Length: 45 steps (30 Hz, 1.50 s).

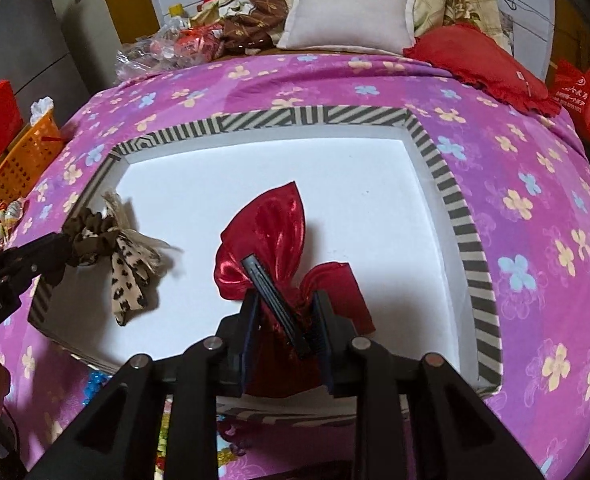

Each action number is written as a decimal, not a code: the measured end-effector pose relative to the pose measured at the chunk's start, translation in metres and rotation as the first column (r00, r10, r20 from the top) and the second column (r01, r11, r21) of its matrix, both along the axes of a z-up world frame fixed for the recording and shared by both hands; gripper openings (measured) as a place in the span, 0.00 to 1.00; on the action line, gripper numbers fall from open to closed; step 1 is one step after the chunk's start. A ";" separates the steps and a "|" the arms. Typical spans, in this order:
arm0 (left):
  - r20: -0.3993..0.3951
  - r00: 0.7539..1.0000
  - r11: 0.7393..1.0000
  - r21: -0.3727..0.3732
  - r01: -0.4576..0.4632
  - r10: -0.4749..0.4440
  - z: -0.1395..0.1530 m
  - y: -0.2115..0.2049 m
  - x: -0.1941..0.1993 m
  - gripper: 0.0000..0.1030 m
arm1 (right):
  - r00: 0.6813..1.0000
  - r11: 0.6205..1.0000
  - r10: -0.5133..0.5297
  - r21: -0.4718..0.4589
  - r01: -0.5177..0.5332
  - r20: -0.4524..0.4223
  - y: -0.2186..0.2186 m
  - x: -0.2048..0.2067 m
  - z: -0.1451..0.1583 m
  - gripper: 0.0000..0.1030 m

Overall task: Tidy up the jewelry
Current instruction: 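Carry the red bow with the right tool while the left tool carries the leopard bow into the box, then open both tools to release the two bows inside the box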

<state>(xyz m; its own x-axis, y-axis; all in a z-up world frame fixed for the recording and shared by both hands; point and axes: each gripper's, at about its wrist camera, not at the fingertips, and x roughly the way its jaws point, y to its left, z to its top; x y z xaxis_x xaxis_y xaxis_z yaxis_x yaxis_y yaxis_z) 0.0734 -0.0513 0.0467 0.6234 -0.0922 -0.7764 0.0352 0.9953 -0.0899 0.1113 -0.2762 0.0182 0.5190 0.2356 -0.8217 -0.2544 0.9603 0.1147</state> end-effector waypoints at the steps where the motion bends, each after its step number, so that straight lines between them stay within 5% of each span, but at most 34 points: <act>1: -0.005 1.000 1.000 0.000 -0.005 0.005 -0.002 0.002 0.000 0.00 | 1.000 1.000 -0.001 0.000 0.001 -0.004 0.000 0.000 -0.001 0.27; 8: -0.035 0.998 0.999 -0.005 -0.046 0.046 -0.012 0.010 -0.002 0.00 | 1.000 1.000 0.001 -0.027 -0.002 -0.020 0.003 0.000 -0.005 0.42; 13: -0.023 0.999 0.999 -0.031 -0.040 0.039 -0.008 0.010 -0.007 0.22 | 1.000 1.000 -0.015 0.012 0.016 -0.009 -0.003 -0.006 0.002 0.55; 19: 0.023 0.999 0.999 -0.023 -0.039 0.040 0.008 0.005 -0.022 0.36 | 0.999 0.999 -0.024 0.030 0.023 0.042 -0.010 -0.025 0.023 0.57; 30: 0.086 0.995 0.998 -0.019 -0.053 0.054 0.038 -0.003 -0.064 0.36 | 0.994 0.998 -0.017 0.062 0.010 0.108 -0.012 -0.084 0.050 0.65; 45: 0.090 0.994 0.998 -0.020 -0.061 0.062 0.037 -0.015 -0.115 0.36 | 0.992 0.998 -0.052 0.049 0.047 0.114 -0.020 -0.141 0.046 0.72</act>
<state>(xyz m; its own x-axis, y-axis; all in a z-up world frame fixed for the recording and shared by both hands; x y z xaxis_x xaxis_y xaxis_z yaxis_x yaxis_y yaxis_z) -0.0413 -0.0665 0.0836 0.6962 -0.0643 -0.7150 -0.0172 0.9942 -0.1061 -0.0297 -0.2961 0.0645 0.6216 0.2437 -0.7444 -0.2209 0.9663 0.1319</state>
